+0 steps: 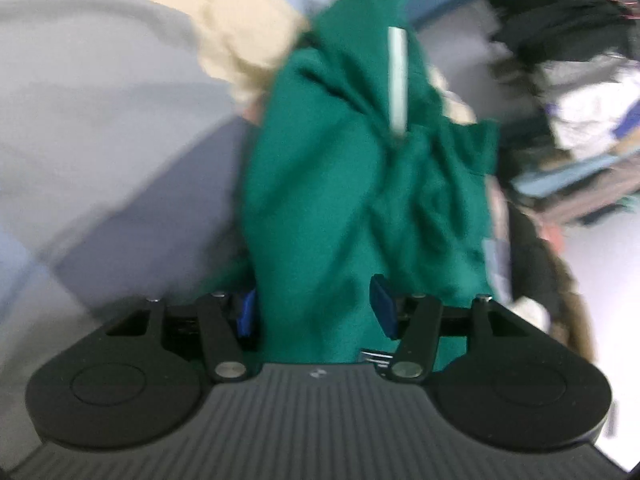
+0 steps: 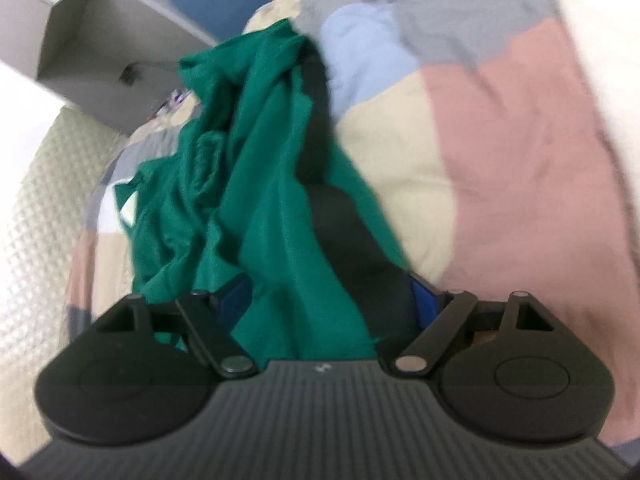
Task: Fold large clothes
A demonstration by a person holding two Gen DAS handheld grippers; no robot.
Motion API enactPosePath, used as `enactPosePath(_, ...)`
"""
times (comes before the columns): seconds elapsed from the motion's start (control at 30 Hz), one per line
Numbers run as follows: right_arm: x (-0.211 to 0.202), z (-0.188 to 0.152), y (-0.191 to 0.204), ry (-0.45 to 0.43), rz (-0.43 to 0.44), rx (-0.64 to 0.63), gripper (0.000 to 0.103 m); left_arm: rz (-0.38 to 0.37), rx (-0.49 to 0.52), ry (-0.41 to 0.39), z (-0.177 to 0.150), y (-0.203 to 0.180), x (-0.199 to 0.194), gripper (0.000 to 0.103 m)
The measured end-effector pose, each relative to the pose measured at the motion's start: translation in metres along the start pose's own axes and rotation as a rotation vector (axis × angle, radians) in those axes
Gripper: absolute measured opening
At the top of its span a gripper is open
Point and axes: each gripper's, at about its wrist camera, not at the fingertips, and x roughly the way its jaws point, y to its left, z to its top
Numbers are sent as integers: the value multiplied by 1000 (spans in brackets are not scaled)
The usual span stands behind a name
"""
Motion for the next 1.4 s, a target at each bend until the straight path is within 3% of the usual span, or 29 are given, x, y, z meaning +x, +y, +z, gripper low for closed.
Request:
enactPosePath(0.13, -7, 1, 18, 20, 121, -63, 84, -185, 37, 6, -5, -13, -8, 63)
enactPosePath(0.17, -8, 0, 25, 23, 142, -86, 84, -199, 42, 6, -6, -14, -10, 65)
enactPosePath(0.33, 1, 0, 25, 55, 28, -86, 83, -47, 68, 52, -10, -16, 3, 68)
enactPosePath(0.47, 19, -4, 15, 111, -72, -107, 81, 26, 129, 57, -15, -24, 10, 70)
enactPosePath(0.6, 27, -9, 18, 114, -11, -148, 83, 5, 189, 68, -20, -32, 21, 75)
enactPosePath(0.67, 27, -6, 22, 121, 109, -150, 76, -42, 208, 75, -21, -31, 20, 75)
enactPosePath(0.73, 31, -4, 28, 125, 115, -178, 74, -61, 214, 80, -21, -31, 20, 75)
enactPosePath(0.83, 49, -3, 29, 172, 36, -168, 60, -7, 206, 104, -22, -28, 29, 70)
enactPosePath(0.87, 51, -3, 32, 175, 19, -184, 57, 18, 209, 111, -22, -28, 34, 65)
enactPosePath(0.9, 50, -3, 39, 172, -3, -216, 52, 45, 218, 108, -23, -31, 36, 51)
enactPosePath(0.93, 46, -3, 45, 167, -16, -243, 38, 79, 224, 98, -24, -32, 38, 39)
enactPosePath(0.97, 41, -3, 52, 157, -19, -266, 30, 114, 212, 85, -24, -31, 36, 19)
enactPosePath(1.0, 34, -2, 60, 140, 0, -281, 17, 105, 188, 81, -23, -28, 34, 12)
enactPosePath(1.1, 3, 3, 79, 75, 74, -317, 14, 36, 117, 33, -19, -28, 15, 7)
enactPosePath(1.3, -60, 9, 112, -75, 201, -321, 8, -106, 6, -46, -9, -31, -38, 6)
enactPosePath(1.4, -81, -1, 125, -109, 231, -324, 8, -165, -37, -70, -11, -30, -62, 6)
